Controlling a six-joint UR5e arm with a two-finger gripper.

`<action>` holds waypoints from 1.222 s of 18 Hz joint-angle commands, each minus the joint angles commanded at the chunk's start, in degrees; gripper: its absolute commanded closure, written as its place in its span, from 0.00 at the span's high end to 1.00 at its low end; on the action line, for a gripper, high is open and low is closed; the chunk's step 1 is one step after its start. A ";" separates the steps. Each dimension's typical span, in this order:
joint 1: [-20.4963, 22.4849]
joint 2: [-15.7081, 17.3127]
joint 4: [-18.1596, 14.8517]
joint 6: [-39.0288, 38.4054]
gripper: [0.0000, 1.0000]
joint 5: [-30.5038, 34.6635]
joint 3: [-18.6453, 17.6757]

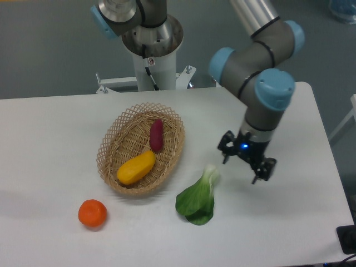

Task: Pick up the mango from the basket
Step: 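Move the open gripper over the basket toward the yellow mango, then lower the gripper onto the yellow mango and close on it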

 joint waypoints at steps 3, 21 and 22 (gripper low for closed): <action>-3.25 1.58 -0.09 -4.04 1.00 -0.35 -1.50; -17.50 2.12 0.35 -14.86 1.00 -0.27 -8.00; -17.94 1.77 0.35 -15.39 1.00 -0.18 -8.00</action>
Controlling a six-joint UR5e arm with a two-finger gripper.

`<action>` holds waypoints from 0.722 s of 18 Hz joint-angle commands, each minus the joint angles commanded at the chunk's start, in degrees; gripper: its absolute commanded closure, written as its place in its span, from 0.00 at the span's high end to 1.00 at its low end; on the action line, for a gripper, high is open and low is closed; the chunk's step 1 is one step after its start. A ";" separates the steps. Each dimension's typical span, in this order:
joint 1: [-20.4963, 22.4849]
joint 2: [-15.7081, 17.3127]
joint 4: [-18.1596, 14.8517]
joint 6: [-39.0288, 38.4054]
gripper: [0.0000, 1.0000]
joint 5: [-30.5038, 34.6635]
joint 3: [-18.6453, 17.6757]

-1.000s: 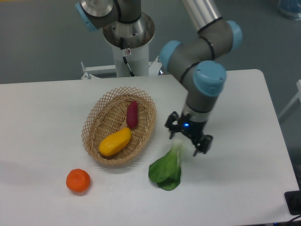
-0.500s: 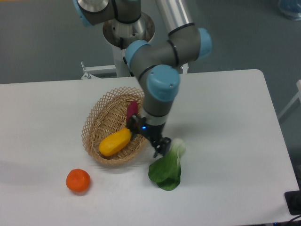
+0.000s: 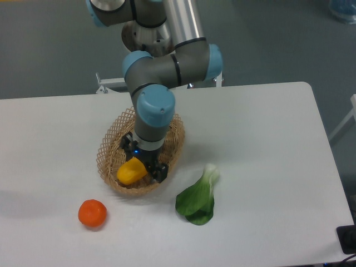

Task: Pick up the mango from the basket
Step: 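Lower the gripper onto the yellow mango and close on it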

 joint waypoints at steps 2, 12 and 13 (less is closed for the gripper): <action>-0.27 -0.27 0.09 -0.18 1.00 0.09 0.00; -2.46 -3.69 2.20 -4.04 1.00 2.02 0.00; -2.81 -3.96 2.46 -4.66 1.00 2.11 0.00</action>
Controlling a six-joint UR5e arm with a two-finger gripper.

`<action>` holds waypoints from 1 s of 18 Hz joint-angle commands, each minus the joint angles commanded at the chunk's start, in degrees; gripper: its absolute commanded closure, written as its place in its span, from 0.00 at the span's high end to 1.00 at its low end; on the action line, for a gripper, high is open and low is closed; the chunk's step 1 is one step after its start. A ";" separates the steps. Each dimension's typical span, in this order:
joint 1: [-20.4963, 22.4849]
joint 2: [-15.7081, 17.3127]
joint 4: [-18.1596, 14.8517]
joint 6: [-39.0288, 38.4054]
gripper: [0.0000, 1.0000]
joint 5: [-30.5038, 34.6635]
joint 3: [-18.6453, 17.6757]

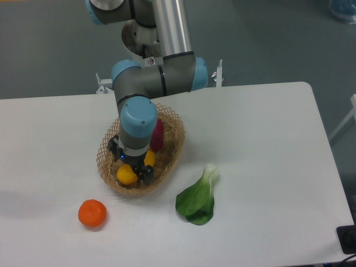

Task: Pick up the mango from the basket
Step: 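Lower the gripper onto the yellow mango and close on it, then lift the mango out of the basket, moving past the bok choy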

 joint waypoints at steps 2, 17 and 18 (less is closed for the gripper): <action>0.00 0.00 0.00 -0.44 1.00 0.09 0.00; -1.06 0.61 -1.14 -3.17 0.37 2.99 1.84; -1.06 1.05 -1.31 -3.17 0.37 2.99 2.02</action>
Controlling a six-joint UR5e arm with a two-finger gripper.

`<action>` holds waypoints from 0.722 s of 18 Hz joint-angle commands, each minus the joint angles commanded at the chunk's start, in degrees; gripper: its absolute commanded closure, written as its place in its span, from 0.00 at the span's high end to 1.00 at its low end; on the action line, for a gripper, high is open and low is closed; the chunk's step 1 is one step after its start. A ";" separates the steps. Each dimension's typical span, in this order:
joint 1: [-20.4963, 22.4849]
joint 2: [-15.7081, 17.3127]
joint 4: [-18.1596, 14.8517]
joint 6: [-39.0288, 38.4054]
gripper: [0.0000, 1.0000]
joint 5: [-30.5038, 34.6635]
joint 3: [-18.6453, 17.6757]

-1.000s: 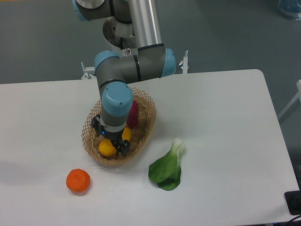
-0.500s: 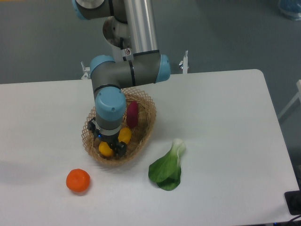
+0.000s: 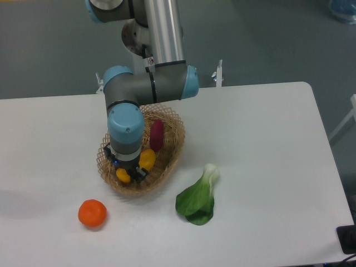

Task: Pick up the mango from the basket
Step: 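Lift the mango out of the basket, moving past the bok choy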

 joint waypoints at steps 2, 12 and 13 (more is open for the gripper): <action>0.44 0.88 -0.09 0.35 0.37 0.00 0.09; 9.30 3.61 0.00 0.53 0.37 0.09 3.33; 10.36 3.52 -0.09 0.53 0.37 0.09 4.39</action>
